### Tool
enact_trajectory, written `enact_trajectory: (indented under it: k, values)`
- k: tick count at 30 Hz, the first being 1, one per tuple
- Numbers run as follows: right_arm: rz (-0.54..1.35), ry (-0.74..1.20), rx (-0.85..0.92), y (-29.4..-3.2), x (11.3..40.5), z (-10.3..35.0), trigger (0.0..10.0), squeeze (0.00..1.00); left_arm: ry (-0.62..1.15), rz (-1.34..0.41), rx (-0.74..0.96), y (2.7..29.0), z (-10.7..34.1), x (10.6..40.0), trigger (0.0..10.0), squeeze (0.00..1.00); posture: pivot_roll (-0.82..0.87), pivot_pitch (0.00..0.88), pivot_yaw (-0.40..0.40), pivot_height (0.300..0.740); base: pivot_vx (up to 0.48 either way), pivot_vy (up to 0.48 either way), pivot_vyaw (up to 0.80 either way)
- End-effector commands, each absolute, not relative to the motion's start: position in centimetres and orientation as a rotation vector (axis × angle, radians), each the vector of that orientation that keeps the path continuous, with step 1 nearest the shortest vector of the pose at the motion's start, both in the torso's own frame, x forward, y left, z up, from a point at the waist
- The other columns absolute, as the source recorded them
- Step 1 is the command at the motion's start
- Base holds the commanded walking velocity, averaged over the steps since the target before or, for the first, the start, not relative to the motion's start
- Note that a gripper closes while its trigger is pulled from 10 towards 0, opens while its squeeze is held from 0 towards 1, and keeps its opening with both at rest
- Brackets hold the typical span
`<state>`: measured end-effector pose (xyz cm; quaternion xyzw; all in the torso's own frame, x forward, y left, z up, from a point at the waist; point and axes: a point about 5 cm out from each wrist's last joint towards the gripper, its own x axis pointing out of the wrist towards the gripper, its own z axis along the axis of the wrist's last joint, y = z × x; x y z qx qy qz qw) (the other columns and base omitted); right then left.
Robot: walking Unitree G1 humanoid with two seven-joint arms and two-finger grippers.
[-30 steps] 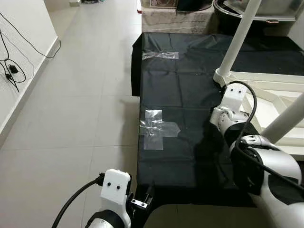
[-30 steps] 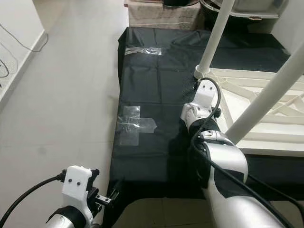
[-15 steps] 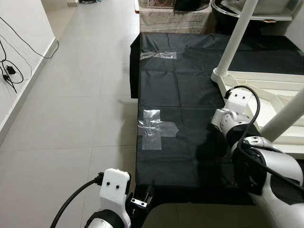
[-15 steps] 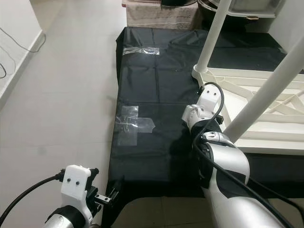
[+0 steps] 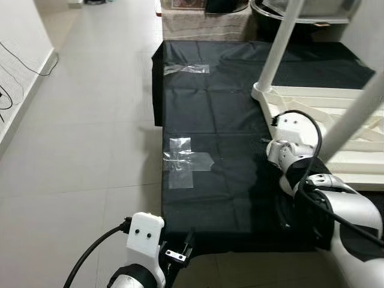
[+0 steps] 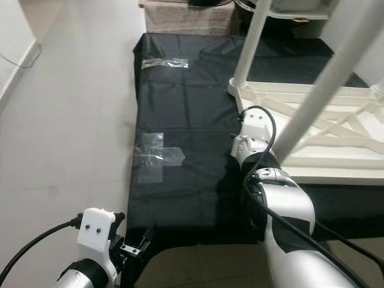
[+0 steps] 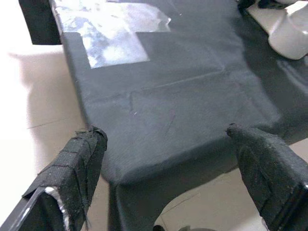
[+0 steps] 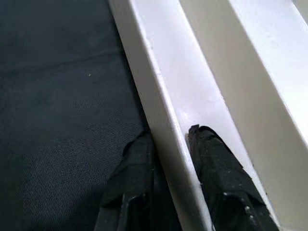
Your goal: Building children table
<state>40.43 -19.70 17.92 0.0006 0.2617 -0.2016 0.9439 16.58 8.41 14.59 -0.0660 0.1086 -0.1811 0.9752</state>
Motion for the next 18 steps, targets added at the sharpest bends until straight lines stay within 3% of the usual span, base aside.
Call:
enact_trajectory:
  k: [1, 5, 18]
  values:
    - [-0.343, 0.615, 0.03, -18.4, 39.9, 15.9, 0.0, 0.0, 0.243, -0.402, -0.169, 7.5, 14.5, 16.1, 10.0, 0.0, 0.06, 0.227, -0.07, 0.74, 0.0, 0.0, 0.0]
    - [-0.123, 0.669, -0.087, -16.8, 39.6, 14.4, 0.0, 0.0, 0.241, -0.402, -0.162, 7.5, 14.3, 16.5, 10.0, 0.0, 0.06, 0.217, -0.068, 0.74, 0.0, 0.0, 0.0]
    - [0.282, 0.731, -0.226, -17.6, 37.9, 11.6, 0.0, 0.0, 0.232, -0.4, -0.142, 7.7, 13.7, 17.7, 10.0, 0.0, 0.05, 0.168, -0.059, 0.74, 0.0, 0.0, 0.0]
